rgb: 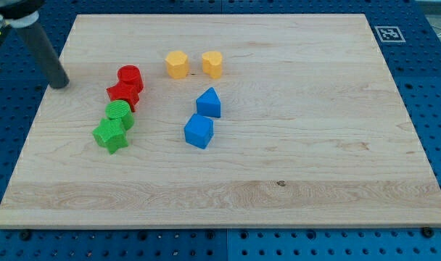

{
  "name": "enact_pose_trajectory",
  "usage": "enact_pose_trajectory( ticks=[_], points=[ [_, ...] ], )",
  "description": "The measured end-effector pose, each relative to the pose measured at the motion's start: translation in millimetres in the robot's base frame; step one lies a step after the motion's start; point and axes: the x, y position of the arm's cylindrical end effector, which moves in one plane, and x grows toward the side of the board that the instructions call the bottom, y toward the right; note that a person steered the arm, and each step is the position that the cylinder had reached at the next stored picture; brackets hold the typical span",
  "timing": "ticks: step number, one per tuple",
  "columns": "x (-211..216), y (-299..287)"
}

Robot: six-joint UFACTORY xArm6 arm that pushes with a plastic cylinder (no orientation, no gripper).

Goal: Move the yellow hexagon closer to the yellow heart

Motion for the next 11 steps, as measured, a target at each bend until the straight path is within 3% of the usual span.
enact_pose_trajectory(
  ticks=[1, 3, 5, 8, 11],
  points=[
    [-42, 3],
    [-83, 59],
    [-83, 124],
    [-32, 135],
    [-32, 168]
  ],
)
